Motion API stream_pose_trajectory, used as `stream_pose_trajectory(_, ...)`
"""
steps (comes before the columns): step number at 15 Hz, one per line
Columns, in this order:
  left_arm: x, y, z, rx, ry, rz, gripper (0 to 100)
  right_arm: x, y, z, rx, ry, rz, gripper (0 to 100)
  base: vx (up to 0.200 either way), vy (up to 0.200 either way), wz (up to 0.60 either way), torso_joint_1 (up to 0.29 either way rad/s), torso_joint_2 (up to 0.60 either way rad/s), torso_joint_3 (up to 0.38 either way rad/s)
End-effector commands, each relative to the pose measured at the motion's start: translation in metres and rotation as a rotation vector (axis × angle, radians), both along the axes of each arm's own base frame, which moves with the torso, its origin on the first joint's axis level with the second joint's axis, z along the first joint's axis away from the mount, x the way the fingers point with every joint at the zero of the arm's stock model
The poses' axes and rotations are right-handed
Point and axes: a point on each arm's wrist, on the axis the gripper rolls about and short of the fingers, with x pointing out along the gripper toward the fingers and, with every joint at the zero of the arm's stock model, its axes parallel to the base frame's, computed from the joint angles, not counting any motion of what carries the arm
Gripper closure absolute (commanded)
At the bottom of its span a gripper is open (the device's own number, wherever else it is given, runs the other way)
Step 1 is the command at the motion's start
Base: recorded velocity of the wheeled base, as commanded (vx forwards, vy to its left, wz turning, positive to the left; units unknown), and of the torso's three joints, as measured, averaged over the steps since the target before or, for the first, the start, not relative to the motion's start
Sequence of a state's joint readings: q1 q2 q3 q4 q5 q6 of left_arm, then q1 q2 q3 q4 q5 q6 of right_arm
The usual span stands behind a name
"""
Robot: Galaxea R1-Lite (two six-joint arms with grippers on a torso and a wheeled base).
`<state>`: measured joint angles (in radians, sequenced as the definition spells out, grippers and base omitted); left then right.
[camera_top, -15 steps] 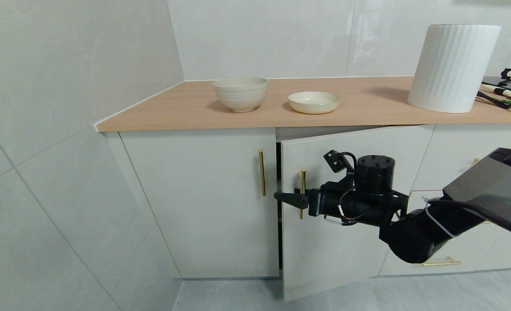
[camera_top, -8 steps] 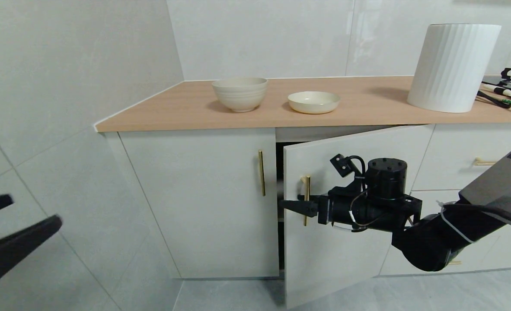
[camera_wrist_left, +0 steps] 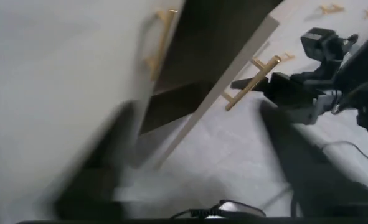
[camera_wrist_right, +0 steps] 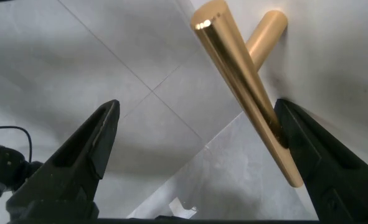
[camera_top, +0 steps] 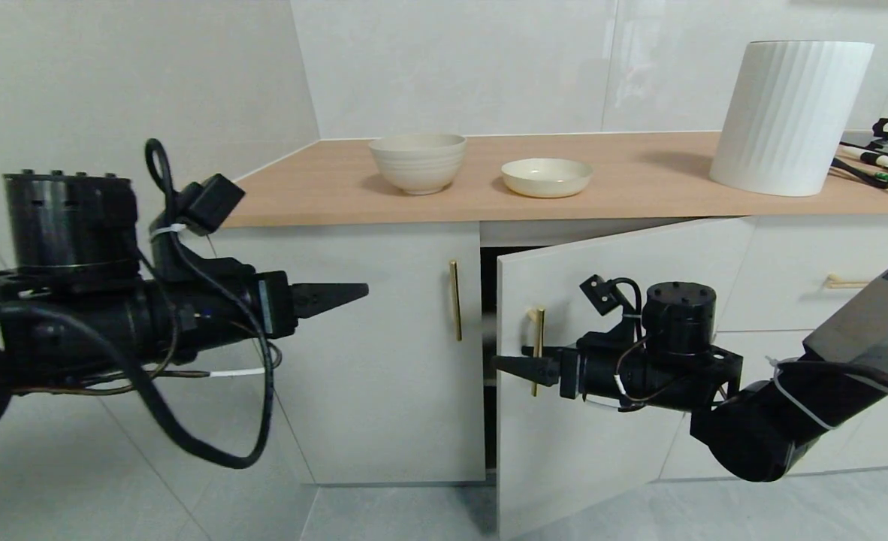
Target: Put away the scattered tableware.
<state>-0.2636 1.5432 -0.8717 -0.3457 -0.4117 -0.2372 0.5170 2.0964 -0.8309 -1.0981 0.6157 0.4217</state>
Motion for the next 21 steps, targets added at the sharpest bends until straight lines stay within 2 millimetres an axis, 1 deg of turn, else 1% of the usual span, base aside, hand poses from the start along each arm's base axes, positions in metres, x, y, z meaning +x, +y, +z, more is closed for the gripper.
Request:
stream_pose_trajectory(1,0.033,-0.027,-0.035,0.018,0.073,-0.057,100,-0.001,0.000,0.001,0.001,-0.004,-0.002,0,0.000,0.000,0.00,0.000,0.00,0.000)
stream_pose_trajectory(3,0.041,-0.033,-0.042,0.004,0.053,-0.074,100,-0.002,0.000,0.001,0.004,-0.010,0.000,0,0.000,0.000,0.00,0.000,0.00,0.000)
stream_pose_trajectory(4,0.051,-0.044,-0.056,-0.019,0.063,-0.131,100,-0.002,0.000,0.001,0.005,-0.012,0.000,0,0.000,0.000,0.00,0.000,0.00,0.000)
stream_pose_trajectory(5,0.064,-0.060,-0.068,-0.047,0.045,-0.195,100,-0.003,-0.001,0.001,0.005,-0.012,-0.002,0,0.000,0.000,0.00,0.000,0.00,0.000)
stream_pose_trajectory(7,0.078,-0.085,-0.077,-0.085,0.024,-0.218,100,-0.003,-0.002,0.005,0.010,-0.022,-0.005,0,0.000,0.000,0.00,0.000,0.00,0.000)
stream_pose_trajectory(8,0.080,-0.087,-0.078,-0.091,0.028,-0.220,100,-0.003,-0.003,0.005,0.010,-0.022,-0.007,0,0.000,0.000,0.00,0.000,0.00,0.000)
stream_pose_trajectory(9,0.087,-0.096,-0.079,-0.106,0.027,-0.243,100,-0.003,-0.003,0.006,0.014,-0.027,-0.010,0,0.000,0.000,0.00,0.000,0.00,0.000)
stream_pose_trajectory(10,0.099,-0.108,-0.087,-0.106,0.023,-0.251,100,-0.005,-0.004,0.007,0.023,-0.045,-0.010,0,0.000,0.000,0.00,0.000,0.00,0.000)
stream_pose_trajectory(13,0.109,-0.113,-0.113,-0.094,0.072,-0.218,100,-0.009,-0.007,0.011,0.034,-0.065,-0.010,0,0.000,0.000,0.00,0.000,0.00,0.000)
stream_pose_trajectory(15,0.119,-0.117,-0.094,-0.172,0.010,-0.191,100,-0.009,-0.007,0.011,0.035,-0.066,-0.010,0,0.000,0.000,0.00,0.000,0.00,0.000)
stream_pose_trajectory(16,0.121,-0.118,-0.092,-0.183,0.004,-0.188,100,-0.009,-0.007,0.011,0.034,-0.065,-0.010,0,0.000,0.000,0.00,0.000,0.00,0.000)
stream_pose_trajectory(17,0.130,-0.122,-0.099,-0.185,-0.002,-0.186,100,-0.009,-0.007,0.009,0.031,-0.059,-0.008,0,0.000,0.000,0.00,0.000,0.00,0.000)
stream_pose_trajectory(19,0.138,-0.125,-0.110,-0.201,-0.042,-0.191,100,-0.010,-0.007,0.008,0.028,-0.054,-0.007,0,0.000,0.000,0.00,0.000,0.00,0.000)
stream_pose_trajectory(21,0.139,-0.127,-0.114,-0.206,-0.054,-0.200,100,-0.011,-0.006,0.008,0.029,-0.055,-0.005,0,0.000,0.000,0.00,0.000,0.00,0.000)
